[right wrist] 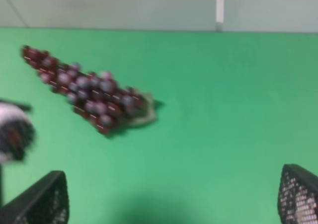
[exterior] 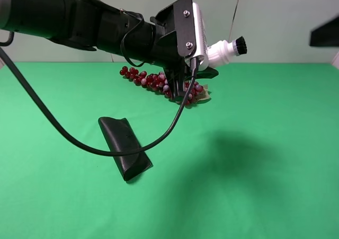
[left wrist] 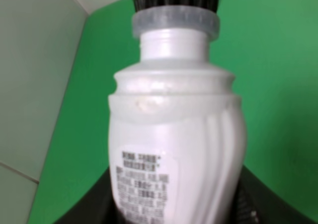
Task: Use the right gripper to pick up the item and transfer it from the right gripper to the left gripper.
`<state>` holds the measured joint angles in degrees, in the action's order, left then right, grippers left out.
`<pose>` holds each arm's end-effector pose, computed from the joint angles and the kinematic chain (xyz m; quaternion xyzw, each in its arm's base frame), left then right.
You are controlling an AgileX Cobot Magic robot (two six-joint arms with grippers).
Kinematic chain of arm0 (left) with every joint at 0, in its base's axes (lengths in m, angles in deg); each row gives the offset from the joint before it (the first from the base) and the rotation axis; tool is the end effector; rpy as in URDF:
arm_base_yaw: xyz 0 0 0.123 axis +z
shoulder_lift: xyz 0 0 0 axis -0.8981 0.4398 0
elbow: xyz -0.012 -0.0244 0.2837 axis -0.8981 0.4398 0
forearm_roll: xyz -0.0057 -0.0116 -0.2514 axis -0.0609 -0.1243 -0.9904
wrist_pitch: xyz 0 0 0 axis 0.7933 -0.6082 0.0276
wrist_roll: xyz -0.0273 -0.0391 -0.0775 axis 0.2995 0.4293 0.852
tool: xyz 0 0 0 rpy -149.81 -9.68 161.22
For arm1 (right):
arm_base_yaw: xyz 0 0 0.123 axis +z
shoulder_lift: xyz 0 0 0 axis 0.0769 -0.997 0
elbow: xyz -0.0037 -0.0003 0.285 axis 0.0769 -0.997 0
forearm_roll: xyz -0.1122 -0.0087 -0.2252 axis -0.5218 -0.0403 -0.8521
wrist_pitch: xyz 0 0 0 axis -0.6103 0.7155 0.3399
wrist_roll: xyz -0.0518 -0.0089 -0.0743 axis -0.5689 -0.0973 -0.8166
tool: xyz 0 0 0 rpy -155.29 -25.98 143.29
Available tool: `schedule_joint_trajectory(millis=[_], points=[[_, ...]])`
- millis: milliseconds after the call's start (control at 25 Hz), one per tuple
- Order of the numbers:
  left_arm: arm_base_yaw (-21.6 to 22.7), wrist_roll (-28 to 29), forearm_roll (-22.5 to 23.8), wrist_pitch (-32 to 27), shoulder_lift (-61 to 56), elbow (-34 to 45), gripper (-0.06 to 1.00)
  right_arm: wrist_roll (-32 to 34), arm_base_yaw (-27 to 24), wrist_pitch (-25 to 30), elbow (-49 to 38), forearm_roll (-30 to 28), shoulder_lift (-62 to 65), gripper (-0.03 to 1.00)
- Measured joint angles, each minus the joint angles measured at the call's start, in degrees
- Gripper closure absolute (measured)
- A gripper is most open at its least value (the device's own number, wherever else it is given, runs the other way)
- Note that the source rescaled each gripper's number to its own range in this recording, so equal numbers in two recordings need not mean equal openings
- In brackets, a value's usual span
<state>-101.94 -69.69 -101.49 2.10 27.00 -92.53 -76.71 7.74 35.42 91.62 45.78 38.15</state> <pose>0.2939 -0.2725 0.2269 0.6530 0.5682 -0.1230 0.4855 0.1390 0.0354 0.3545 -0.0761 0.8701 0.0941 0.4777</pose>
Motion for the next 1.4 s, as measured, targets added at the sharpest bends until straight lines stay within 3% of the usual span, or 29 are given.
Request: schedule_joint_trajectory(millis=[360,680,1400], points=[[0.00,0.02,-0.12,0.04,0.00,0.00,0.94,1.38,0.00,7.76,-9.98,-1.82,23.66,0.13],[0.00,0.02,-0.17,0.11,0.00,0.00,0.94,1.38,0.00,13.17,-14.44,-2.42,37.24,0.13],[0.00,0.07,-0.17,0.17,0.00,0.00,0.94,3.76,0.00,17.85,-18.62,-6.66,41.29,0.13]])
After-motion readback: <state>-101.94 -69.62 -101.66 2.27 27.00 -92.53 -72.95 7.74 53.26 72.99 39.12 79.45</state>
